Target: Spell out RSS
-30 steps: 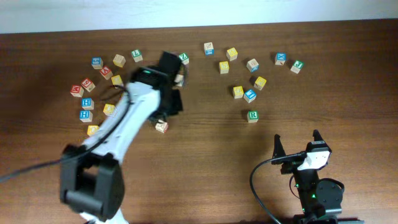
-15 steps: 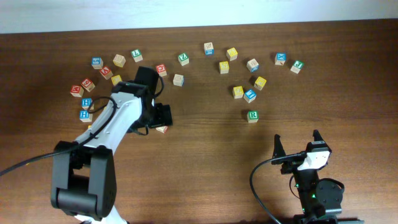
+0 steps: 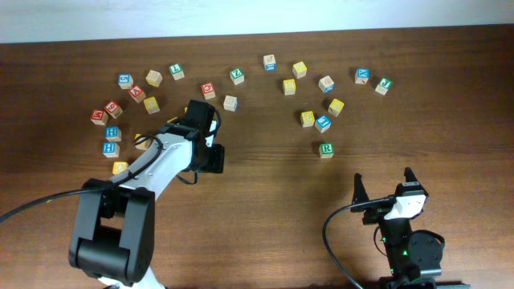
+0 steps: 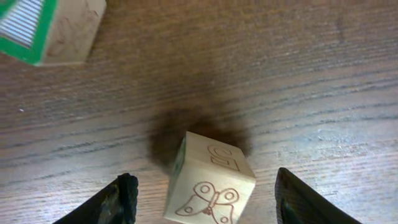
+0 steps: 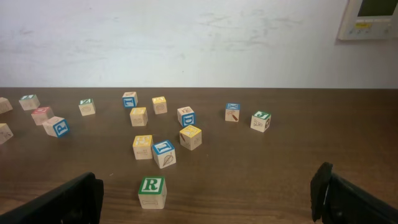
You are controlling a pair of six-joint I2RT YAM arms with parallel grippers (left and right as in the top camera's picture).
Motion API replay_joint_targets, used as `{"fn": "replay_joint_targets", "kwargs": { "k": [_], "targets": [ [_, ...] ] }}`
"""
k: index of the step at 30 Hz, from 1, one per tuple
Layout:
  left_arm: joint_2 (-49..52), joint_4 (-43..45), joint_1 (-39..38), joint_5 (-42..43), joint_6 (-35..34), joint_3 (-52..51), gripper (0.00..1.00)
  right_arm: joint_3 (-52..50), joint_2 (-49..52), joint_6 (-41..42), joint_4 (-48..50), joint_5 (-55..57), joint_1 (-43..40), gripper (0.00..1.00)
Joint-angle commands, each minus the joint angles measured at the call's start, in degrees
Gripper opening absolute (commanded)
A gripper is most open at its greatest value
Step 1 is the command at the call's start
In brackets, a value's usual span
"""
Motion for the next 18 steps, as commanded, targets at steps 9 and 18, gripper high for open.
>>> {"fn": "replay_joint_targets", "kwargs": {
  "k": [9, 18],
  "targets": [
    [0.61, -0.17, 0.09, -1.07, 1.42, -0.33, 0.22, -0.37, -0.33, -0.22, -0.24, 0.31, -0.42, 0.98],
    [0.48, -4.50, 0.13, -15.67, 0.11, 3.21, 0.17, -0.37, -0.33, -0.22, -0.24, 0.31, -0.42, 0.98]
  ]
}}
